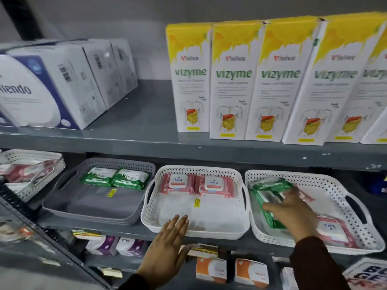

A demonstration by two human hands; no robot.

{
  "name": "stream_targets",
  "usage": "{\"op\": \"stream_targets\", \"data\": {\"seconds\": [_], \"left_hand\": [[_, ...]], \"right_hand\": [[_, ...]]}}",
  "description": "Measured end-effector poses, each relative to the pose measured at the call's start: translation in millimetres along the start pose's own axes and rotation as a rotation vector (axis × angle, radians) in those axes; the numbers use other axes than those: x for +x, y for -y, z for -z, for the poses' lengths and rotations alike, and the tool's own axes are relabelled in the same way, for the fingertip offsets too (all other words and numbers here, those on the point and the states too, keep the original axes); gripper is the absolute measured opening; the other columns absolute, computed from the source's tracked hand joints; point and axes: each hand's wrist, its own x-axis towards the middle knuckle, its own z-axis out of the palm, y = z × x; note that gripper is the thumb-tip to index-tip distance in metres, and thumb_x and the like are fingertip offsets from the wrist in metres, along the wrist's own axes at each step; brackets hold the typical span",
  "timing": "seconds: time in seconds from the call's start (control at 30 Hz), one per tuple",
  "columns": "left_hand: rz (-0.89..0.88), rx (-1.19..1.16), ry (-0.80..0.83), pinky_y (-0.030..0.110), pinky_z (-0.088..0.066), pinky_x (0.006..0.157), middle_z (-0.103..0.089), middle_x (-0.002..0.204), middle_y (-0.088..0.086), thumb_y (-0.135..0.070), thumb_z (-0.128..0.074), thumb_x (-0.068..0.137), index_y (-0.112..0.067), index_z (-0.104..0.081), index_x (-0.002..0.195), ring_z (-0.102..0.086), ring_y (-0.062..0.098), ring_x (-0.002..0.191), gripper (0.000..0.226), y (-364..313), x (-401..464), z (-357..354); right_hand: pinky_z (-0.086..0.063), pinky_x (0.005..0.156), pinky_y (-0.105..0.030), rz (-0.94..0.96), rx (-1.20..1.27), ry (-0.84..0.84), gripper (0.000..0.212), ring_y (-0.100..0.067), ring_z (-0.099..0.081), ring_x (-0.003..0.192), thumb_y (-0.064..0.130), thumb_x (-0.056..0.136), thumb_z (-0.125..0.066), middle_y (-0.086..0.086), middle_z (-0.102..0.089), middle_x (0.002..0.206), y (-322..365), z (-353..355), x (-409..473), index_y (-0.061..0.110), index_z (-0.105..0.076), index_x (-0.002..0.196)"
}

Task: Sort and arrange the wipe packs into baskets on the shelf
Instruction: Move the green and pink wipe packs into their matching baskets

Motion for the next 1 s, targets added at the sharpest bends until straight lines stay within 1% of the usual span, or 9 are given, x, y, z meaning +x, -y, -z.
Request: {"op": "stream_targets", "data": {"seconds": [0.1, 0.23, 0.33, 0.43, 0.57, 0.67, 0.77, 0.9, 1.0], "left_hand": [[0.046, -0.003, -0.034, 0.034, -0.015, 0.116, -0.026, 0.158, 0.003, -0.048, -0.036, 0.101, -0.008, -0.032, 0.15, -0.018, 0.02, 0.146, 0.063, 35.4, -15.8, 9.3], [0.236, 0.02, -0.073, 0.035, -0.012, 0.115, -0.027, 0.156, 0.008, -0.054, -0.023, 0.1, -0.007, -0.03, 0.15, -0.024, 0.026, 0.144, 0.069, 101.6, -38.3, 22.7], [0.316, 0.045, -0.039, 0.029, -0.011, 0.115, -0.032, 0.154, 0.008, -0.055, -0.023, 0.1, -0.006, -0.033, 0.149, -0.032, 0.025, 0.14, 0.07, 157.1, -58.5, 37.5], [0.319, 0.05, -0.026, 0.029, -0.012, 0.114, -0.032, 0.154, 0.005, -0.057, -0.02, 0.1, -0.009, -0.033, 0.149, -0.033, 0.023, 0.14, 0.07, 203.3, -81.8, 48.8], [0.271, 0.054, -0.008, 0.03, -0.015, 0.114, -0.037, 0.152, 0.005, -0.052, -0.024, 0.101, -0.008, -0.038, 0.147, -0.036, 0.022, 0.138, 0.065, 237.2, -107.9, 63.5], [0.221, 0.069, -0.006, 0.031, -0.017, 0.114, -0.041, 0.149, 0.007, -0.049, -0.026, 0.102, -0.005, -0.042, 0.144, -0.04, 0.022, 0.135, 0.063, 240.4, -112.2, 68.9], [0.242, 0.073, -0.005, 0.031, -0.016, 0.113, -0.046, 0.146, 0.007, -0.05, -0.024, 0.102, -0.005, -0.046, 0.142, -0.044, 0.023, 0.132, 0.064, 240.9, -110.1, 68.8], [0.259, 0.047, -0.003, 0.032, -0.018, 0.112, -0.049, 0.144, 0.007, -0.051, -0.025, 0.102, -0.006, -0.049, 0.14, -0.046, 0.025, 0.132, 0.064, 230.4, -99.9, 63.8], [0.232, 0.027, 0.013, 0.031, -0.017, 0.113, -0.053, 0.14, 0.012, -0.051, -0.024, 0.102, -0.003, -0.053, 0.136, -0.05, 0.028, 0.128, 0.066, 202.4, -83.8, 56.1]], "right_hand": [[-0.048, 0.066, -0.03, 0.108, 0.019, -0.002, 0.076, -0.025, -0.066, 0.08, 0.051, 0.063, -0.076, -0.002, -0.07, 0.093, 45.9, -2.7, -18.5, 0.025, -0.043, 0.126], [-0.048, 0.067, -0.03, 0.29, 0.094, 0.103, 0.052, -0.019, -0.061, 0.073, 0.049, 0.066, -0.078, 0.011, -0.059, 0.08, 124.3, -57.5, -53.8, 0.028, -0.049, 0.104], [-0.048, 0.062, -0.028, 0.404, 0.156, 0.24, 0.05, -0.01, -0.063, 0.068, 0.057, 0.065, -0.074, 0.015, -0.062, 0.079, 189.1, -122.6, -84.1, 0.031, -0.049, 0.098], [-0.041, 0.059, -0.027, 0.437, 0.165, 0.321, 0.05, -0.012, -0.061, 0.068, 0.063, 0.064, -0.07, 0.011, -0.063, 0.076, 240.9, -181.0, -103.6, 0.031, -0.049, 0.097], [-0.044, 0.064, -0.032, 0.498, 0.029, 0.271, 0.052, -0.023, -0.064, 0.082, 0.064, 0.069, -0.062, 0.002, -0.066, 0.088, 299.8, -242.6, -117.3, 0.026, -0.05, 0.102], [-0.05, 0.073, -0.034, 0.513, -0.066, 0.205, 0.051, -0.033, -0.063, 0.097, 0.058, 0.085, -0.055, -0.011, -0.059, 0.115, 319.4, -283.2, -112.3, 0.017, -0.052, 0.116], [-0.053, 0.087, -0.04, 0.532, -0.232, 0.305, 0.044, -0.037, -0.062, 0.107, 0.044, 0.098, -0.045, -0.02, -0.047, 0.132, 317.1, -309.4, -107.6, 0.014, -0.051, 0.13], [-0.051, 0.093, -0.04, 0.56, -0.171, 0.34, 0.044, -0.037, -0.059, 0.113, 0.036, 0.098, -0.047, -0.018, -0.051, 0.132, 304.3, -302.7, -110.4, 0.015, -0.049, 0.136], [-0.054, 0.086, -0.039, 0.603, 0.048, 0.203, 0.039, -0.033, -0.064, 0.106, 0.033, 0.096, -0.05, -0.014, -0.067, 0.117, 286.0, -265.7, -109.5, 0.017, -0.055, 0.131]]}}
